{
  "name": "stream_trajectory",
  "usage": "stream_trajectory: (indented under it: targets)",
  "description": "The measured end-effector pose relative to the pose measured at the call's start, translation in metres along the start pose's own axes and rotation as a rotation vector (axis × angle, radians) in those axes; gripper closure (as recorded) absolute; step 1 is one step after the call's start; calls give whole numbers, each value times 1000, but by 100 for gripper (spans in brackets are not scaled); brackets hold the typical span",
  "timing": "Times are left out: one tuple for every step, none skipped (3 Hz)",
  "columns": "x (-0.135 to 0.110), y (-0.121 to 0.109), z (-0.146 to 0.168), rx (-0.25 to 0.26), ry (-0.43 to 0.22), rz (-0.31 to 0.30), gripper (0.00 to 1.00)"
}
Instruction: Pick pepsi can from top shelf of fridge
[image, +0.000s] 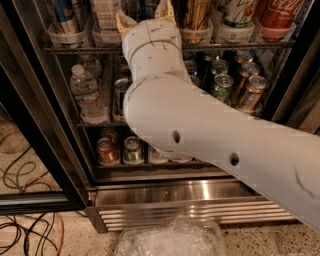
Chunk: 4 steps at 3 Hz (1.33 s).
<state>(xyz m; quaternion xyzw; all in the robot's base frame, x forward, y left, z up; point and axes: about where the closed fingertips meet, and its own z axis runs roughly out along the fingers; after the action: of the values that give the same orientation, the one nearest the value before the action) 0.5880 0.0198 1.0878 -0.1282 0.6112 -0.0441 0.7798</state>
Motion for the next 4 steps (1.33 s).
stream_trajectory:
  targets:
    - [5,-3,1,10,13,3,41]
    - [8,-5,4,15,25,7,42]
    - [11,-6,13,19,35,13,42]
    - [14,-8,22,27,43,20,42]
